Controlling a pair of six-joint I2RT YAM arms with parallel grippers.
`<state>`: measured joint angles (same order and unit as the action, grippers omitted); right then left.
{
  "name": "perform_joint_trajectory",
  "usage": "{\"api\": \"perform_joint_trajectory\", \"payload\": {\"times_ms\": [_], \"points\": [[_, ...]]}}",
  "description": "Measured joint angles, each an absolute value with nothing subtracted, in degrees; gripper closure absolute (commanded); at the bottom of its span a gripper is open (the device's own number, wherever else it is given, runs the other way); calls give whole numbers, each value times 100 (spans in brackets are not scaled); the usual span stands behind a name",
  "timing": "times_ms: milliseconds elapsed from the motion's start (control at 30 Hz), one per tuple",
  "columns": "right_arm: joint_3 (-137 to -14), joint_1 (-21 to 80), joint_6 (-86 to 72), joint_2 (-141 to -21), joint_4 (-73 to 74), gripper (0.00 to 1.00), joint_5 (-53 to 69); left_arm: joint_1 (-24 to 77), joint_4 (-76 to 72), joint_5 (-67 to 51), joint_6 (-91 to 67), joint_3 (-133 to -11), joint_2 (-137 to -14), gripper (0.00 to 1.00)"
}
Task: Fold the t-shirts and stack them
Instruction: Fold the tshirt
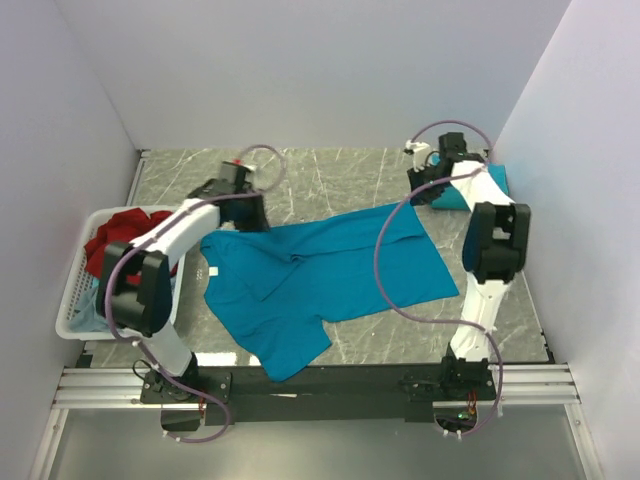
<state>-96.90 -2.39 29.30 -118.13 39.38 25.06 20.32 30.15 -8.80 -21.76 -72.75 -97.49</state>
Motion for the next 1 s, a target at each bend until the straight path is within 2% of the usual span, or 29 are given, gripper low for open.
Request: {"api": "perform_joint_trajectory", "payload": {"times_ms": [133,300,567,867,1000], "points": [[-10366,-32,2982,-12569,4169,87,2145,1219,2563,-982,-2585,-6901,-9620,78],[-10586,158,3103,-13023,4359,89,1472,913,2418,-987,-2976,-6484,-9832,83],[-11048,445,3282,-13270,4510,92,773,572,2397,-963,-3391,-6460,-10490,82],[-12613,609,3267,-14191,4901,93,220,178,2390,-967,-3557,-6801,-10761,80],[-13065,600,3245,-14475,4941,95,-1,58,2565,-1050,-3555,-7369,-11174,78]]}}
